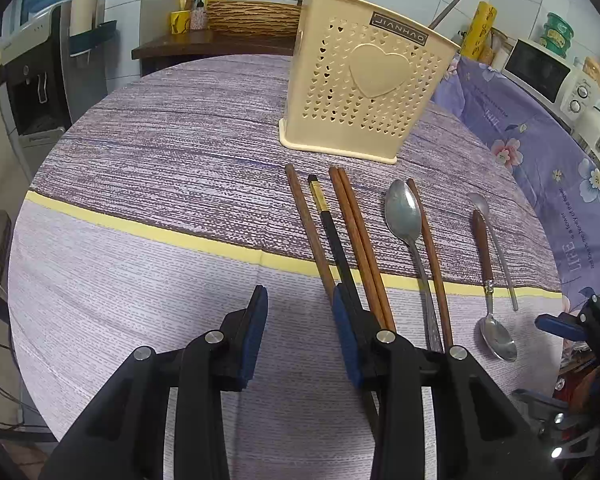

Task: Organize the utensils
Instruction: 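Reach for and grasp the clear plastic spoon with the right tool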

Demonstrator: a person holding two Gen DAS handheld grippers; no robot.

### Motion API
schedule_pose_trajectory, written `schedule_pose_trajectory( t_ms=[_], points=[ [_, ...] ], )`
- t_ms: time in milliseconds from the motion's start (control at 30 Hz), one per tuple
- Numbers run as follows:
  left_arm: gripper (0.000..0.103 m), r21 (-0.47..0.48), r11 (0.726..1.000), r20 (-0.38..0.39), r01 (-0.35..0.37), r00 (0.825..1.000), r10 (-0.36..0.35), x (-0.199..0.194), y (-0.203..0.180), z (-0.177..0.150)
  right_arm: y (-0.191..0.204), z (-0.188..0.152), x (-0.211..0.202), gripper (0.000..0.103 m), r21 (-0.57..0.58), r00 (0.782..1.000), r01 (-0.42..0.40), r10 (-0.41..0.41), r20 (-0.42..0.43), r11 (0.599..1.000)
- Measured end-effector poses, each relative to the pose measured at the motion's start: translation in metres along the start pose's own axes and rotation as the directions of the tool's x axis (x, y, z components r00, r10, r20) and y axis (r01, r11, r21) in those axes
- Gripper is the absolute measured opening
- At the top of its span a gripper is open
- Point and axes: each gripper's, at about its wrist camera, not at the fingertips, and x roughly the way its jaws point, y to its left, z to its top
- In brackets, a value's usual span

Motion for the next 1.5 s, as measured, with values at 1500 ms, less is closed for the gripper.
schedule_pose_trajectory(
  t_ms=[1500],
  points=[
    [0.009, 0.08, 0.99, -0.086, -0.114, 0.989, 0.121, 0.068, -0.024, 0.072, -0.181, 0.029, 0.112, 0.037, 0.649, 0.924, 0.374, -0.204, -0.323, 0.663]
  ],
)
